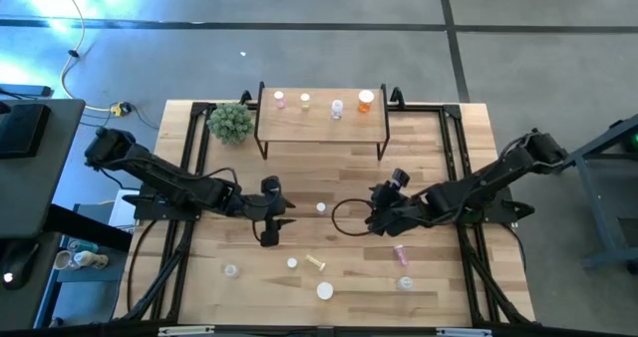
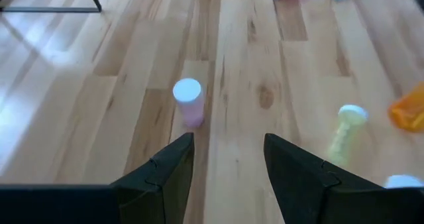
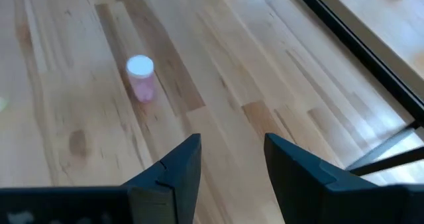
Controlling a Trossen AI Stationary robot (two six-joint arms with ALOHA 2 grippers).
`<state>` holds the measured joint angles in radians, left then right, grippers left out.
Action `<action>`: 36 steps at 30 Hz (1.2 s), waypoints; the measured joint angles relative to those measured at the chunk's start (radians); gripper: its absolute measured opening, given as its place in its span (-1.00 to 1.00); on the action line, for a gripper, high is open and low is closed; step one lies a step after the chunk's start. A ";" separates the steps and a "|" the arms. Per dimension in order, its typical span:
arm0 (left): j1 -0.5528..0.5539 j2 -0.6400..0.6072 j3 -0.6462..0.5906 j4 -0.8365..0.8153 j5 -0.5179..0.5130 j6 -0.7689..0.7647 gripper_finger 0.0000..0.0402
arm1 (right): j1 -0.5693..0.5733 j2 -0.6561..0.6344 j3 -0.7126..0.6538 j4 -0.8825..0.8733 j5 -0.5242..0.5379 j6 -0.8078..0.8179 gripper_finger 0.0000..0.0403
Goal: Pick and place medicine bottles onto shelf by color
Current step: Put the top pink pill bottle aligned with the other pink pill bottle on the shelf
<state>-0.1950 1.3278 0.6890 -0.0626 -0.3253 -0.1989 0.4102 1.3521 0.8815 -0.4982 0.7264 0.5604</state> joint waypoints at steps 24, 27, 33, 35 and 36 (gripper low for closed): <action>0.203 0.162 0.092 0.141 0.173 0.068 0.07 | 0.004 0.000 0.002 0.011 0.001 -0.018 -0.22; 0.202 0.186 0.092 0.141 0.191 0.099 0.07 | 0.004 0.000 0.002 0.011 0.000 -0.012 -0.22; 0.199 0.244 0.092 0.140 0.191 0.154 0.07 | 0.004 0.000 0.002 0.011 0.000 -0.007 -0.22; 0.199 0.259 0.092 0.147 0.187 0.158 0.07 | 0.004 0.000 0.002 0.011 -0.001 -0.007 -0.22; 0.199 0.265 0.092 0.145 0.187 0.155 0.07 | 0.004 0.000 0.002 0.011 -0.001 -0.007 -0.22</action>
<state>0.0044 1.5932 0.7807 0.0829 -0.1379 -0.0439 0.4145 1.3521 0.8833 -0.4877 0.7258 0.5529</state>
